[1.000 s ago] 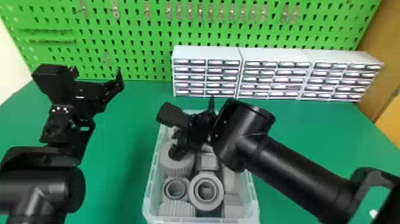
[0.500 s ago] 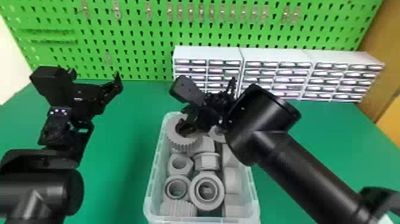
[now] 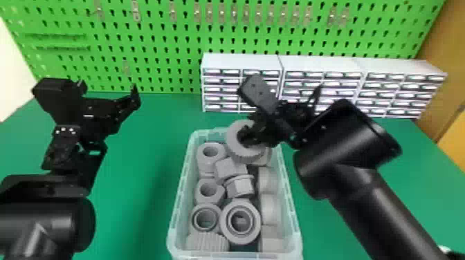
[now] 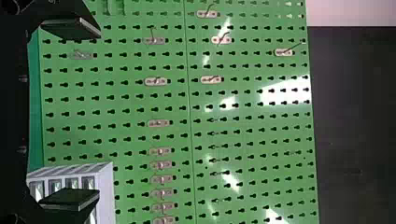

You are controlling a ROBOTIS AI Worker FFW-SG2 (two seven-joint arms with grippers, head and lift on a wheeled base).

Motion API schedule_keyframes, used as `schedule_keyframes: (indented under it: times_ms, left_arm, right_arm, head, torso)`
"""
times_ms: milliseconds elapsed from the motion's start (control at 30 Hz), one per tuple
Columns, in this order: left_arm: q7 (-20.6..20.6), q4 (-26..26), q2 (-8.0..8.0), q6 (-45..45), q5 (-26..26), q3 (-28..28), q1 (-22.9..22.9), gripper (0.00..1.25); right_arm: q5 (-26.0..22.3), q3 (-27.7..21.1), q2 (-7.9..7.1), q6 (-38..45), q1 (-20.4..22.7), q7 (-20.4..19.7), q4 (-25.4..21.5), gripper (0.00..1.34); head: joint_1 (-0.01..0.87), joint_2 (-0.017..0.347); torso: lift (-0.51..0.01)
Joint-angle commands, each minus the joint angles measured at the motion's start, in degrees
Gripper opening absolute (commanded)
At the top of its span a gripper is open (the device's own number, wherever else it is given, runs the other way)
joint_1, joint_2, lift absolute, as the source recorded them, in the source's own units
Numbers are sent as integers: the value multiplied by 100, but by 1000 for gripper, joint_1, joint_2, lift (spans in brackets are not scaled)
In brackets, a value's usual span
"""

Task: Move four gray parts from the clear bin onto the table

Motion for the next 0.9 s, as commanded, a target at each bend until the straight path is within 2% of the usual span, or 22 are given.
schedule_keyframes:
  times_ms: [0, 533, 867]
  left_arm:
    - [0, -2, -1, 7, 8, -9, 9, 1157]
    - [0, -10, -1, 16, 26, -44, -18, 1158]
    - [0, -2, -1, 60, 52, -132, -26, 1158]
  right_arm:
    - [248, -467, -9, 286, 312, 0, -298, 218]
    - [1013, -1716, -36, 972, 1156, 0, -843, 218]
    - [1338, -2102, -18, 1174, 1604, 0, -860, 218]
  head:
    - [686, 26]
    - [686, 26]
    - [686, 26]
  torso:
    - [-50]
    - [-50]
    - [-50]
